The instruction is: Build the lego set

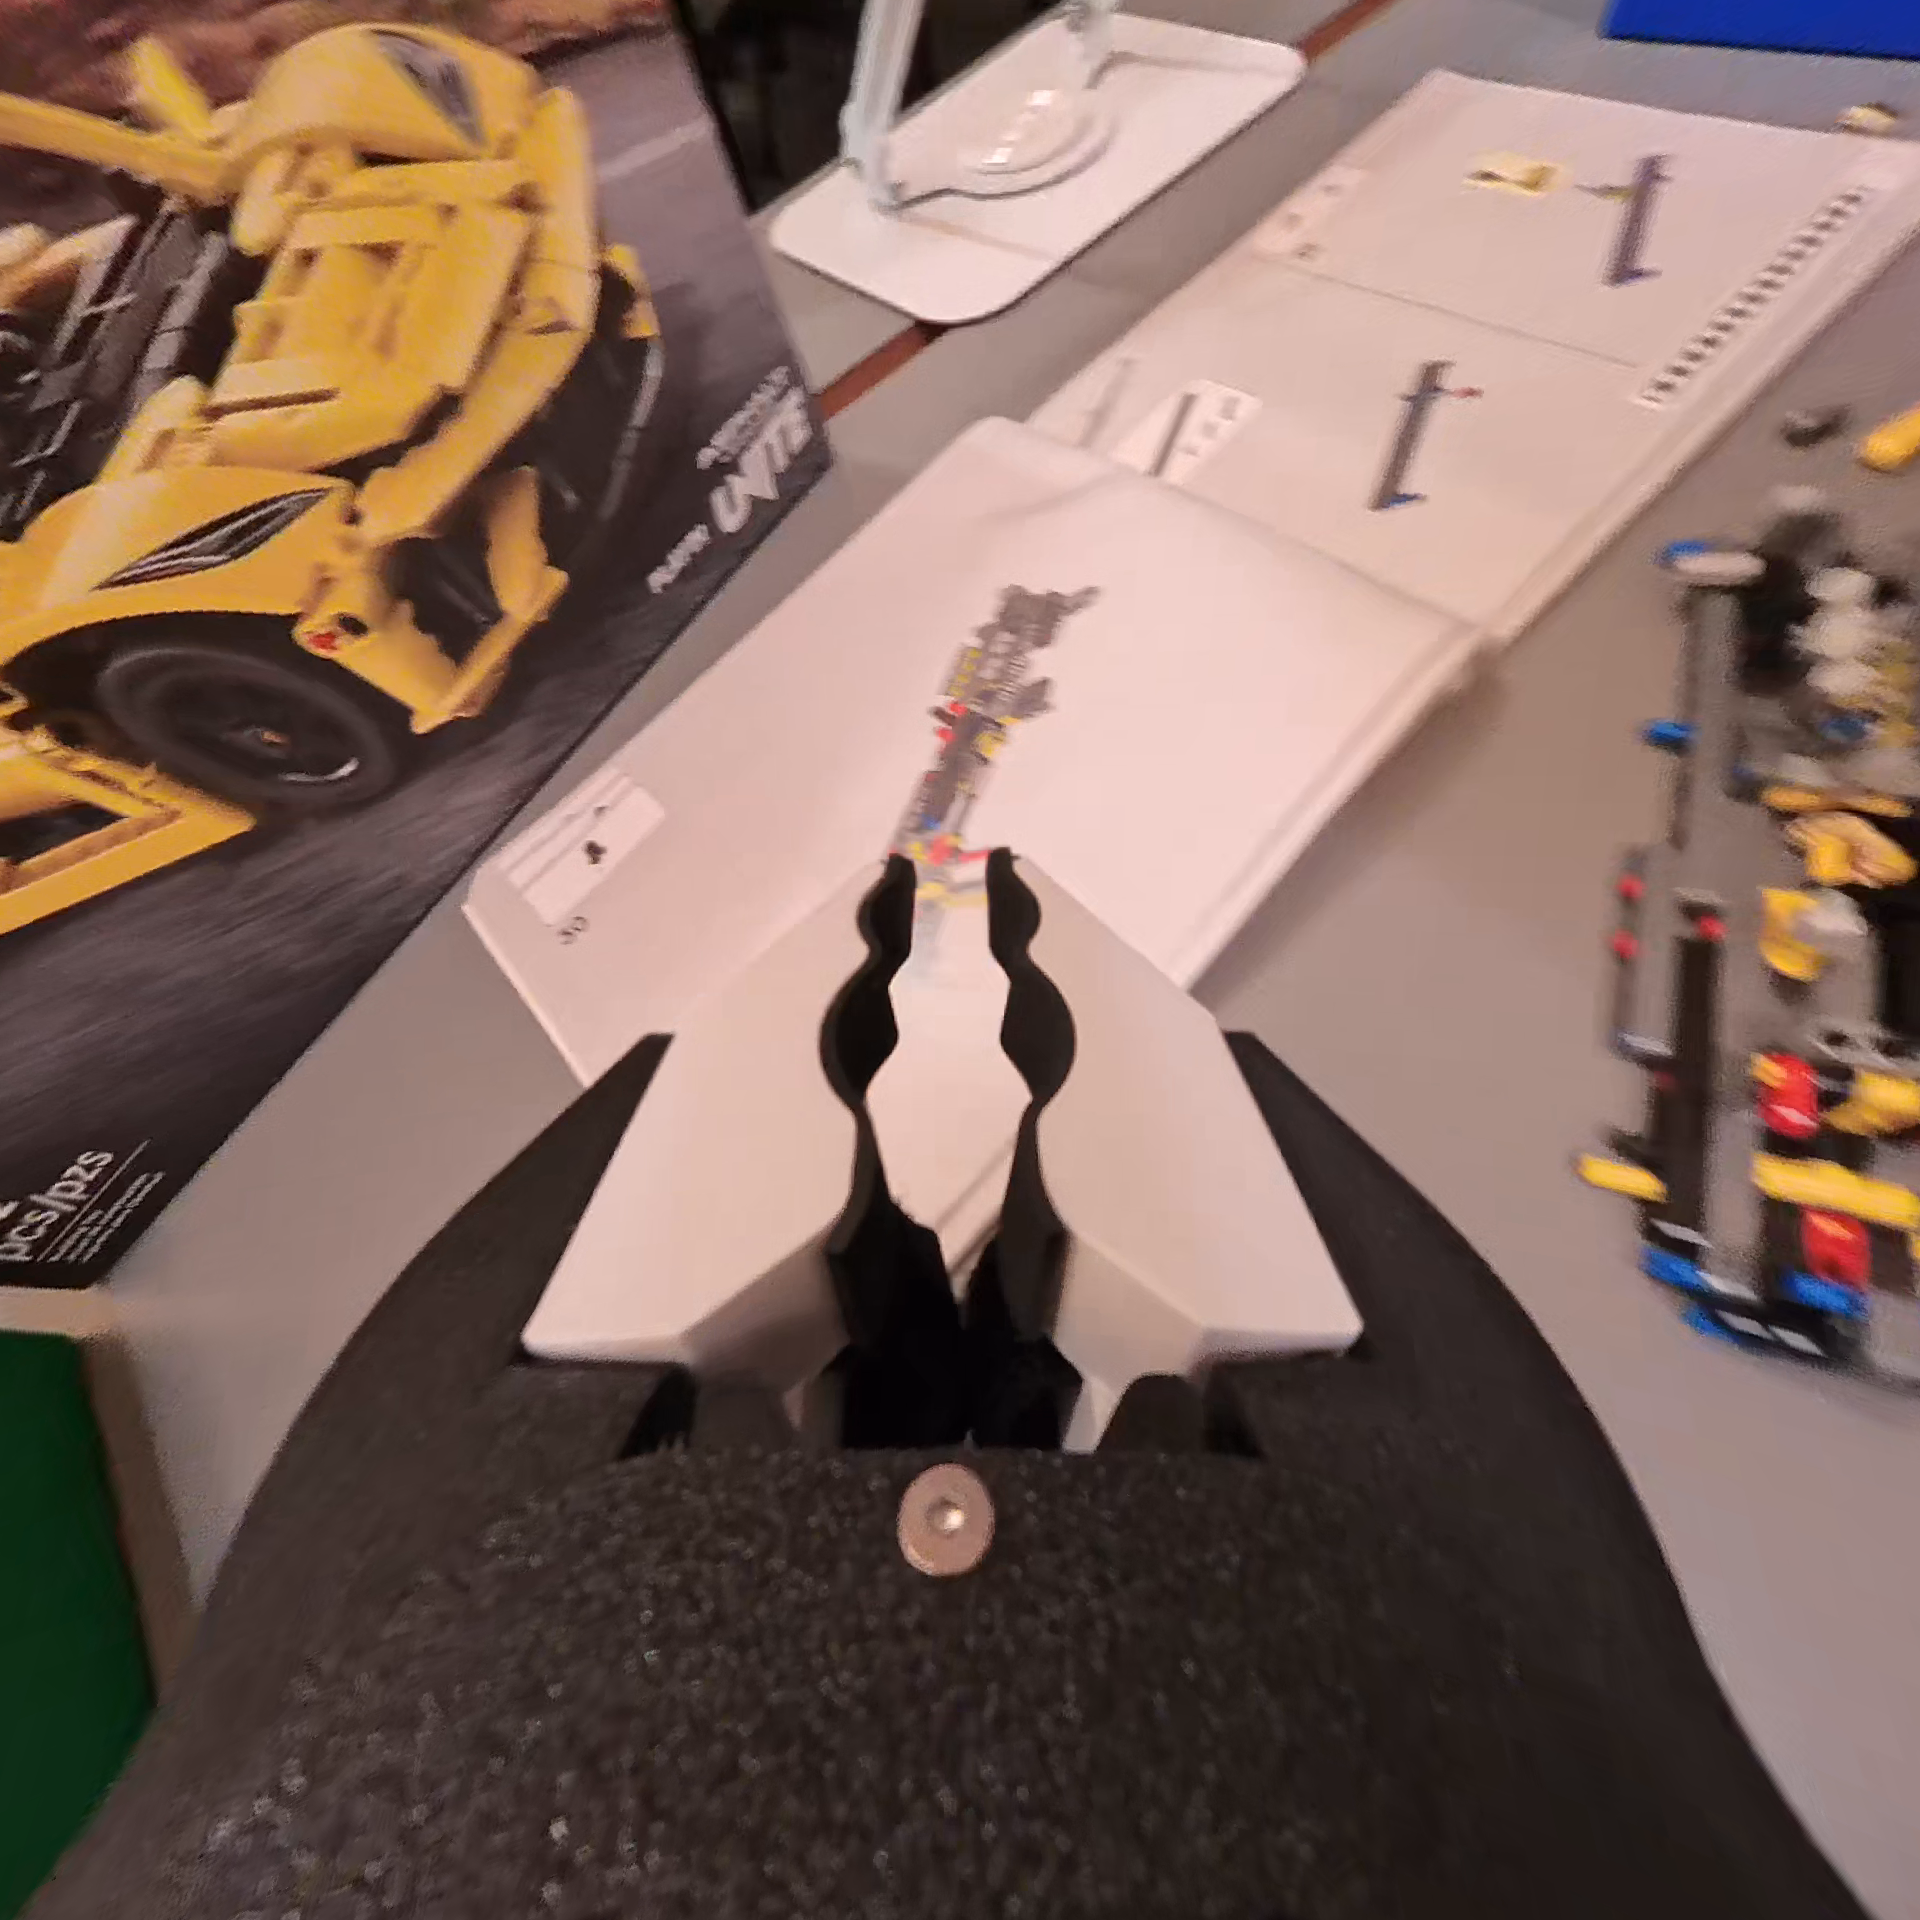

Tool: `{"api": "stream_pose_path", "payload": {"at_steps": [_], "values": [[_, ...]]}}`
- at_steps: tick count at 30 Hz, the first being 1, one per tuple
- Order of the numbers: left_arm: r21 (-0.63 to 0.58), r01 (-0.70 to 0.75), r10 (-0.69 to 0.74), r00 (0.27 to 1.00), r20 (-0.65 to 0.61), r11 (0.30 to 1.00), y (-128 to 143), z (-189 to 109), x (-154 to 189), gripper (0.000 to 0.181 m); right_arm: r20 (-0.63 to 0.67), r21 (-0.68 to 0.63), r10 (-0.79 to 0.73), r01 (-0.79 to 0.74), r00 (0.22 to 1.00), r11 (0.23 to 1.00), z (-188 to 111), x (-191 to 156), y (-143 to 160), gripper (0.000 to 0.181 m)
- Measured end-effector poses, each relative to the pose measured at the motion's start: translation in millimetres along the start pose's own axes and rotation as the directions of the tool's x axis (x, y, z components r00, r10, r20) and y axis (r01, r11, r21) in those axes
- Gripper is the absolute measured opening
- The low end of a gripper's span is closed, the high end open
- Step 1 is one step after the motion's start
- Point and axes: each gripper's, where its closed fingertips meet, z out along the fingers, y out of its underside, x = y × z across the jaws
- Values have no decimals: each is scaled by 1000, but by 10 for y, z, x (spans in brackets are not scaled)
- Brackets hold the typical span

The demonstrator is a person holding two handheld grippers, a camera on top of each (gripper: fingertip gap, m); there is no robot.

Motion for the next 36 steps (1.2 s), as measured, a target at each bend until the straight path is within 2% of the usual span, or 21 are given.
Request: {"api": "stream_pose_path", "payload": {"at_steps": [2,4,6,8,11,14,19,21,23,25,27,29,30,31,32,34,35,36], "values": [[6,-10,10,996,-89,1000,38,-170,258,14,65,-24,0,2,998,1000,-103,-324,245,35],[1,6,-6,984,-178,1000,102,-337,505,16,91,-103,-16,26,996,994,-167,-565,547,37],[-12,9,-12,968,-251,1000,189,-481,740,19,62,-162,-46,56,997,985,-199,-670,758,39],[-56,-26,8,953,-302,998,339,-578,949,22,53,-183,-82,90,995,979,-202,-751,839,38],[-133,-125,82,953,-292,983,594,-631,1091,25,20,-224,-136,137,991,965,-145,-726,879,30],[-172,-181,123,944,-305,968,733,-688,1188,26,16,-281,-186,183,982,942,-57,-668,895,33],[-160,-186,135,949,-285,969,740,-783,1184,26,58,-360,-277,279,959,890,55,-656,936,36],[-136,-171,128,952,-278,976,700,-807,1198,26,75,-348,-279,287,957,892,92,-685,914,32],[-90,-161,132,954,-271,983,616,-817,1242,26,91,-346,-267,282,959,895,119,-699,909,23],[-23,-176,163,947,-275,984,499,-813,1334,26,106,-315,-239,260,965,913,149,-706,884,23],[37,-235,236,931,-280,971,402,-794,1452,26,157,-283,-128,169,979,944,156,-745,847,23],[104,-341,356,900,-252,934,295,-758,1564,28,282,-128,28,9,959,992,127,-888,581,22],[157,-403,430,875,-223,902,212,-750,1629,30,387,-28,106,-103,916,994,62,-988,372,22],[218,-454,494,848,-192,864,109,-755,1705,31,512,57,178,-240,840,969,-38,-1080,140,22],[277,-487,539,827,-162,829,-4,-770,1776,33,647,99,239,-390,724,915,-160,-1156,-75,22],[383,-495,575,809,-125,780,-241,-818,1897,35,870,89,253,-638,424,765,-424,-1228,-436,22],[437,-476,571,813,-113,763,-372,-857,1941,38,925,51,229,-695,303,717,-502,-1261,-516,22],[484,-450,560,822,-105,750,-494,-896,1973,39,952,4,214,-706,220,708,-525,-1324,-531,22]]}}
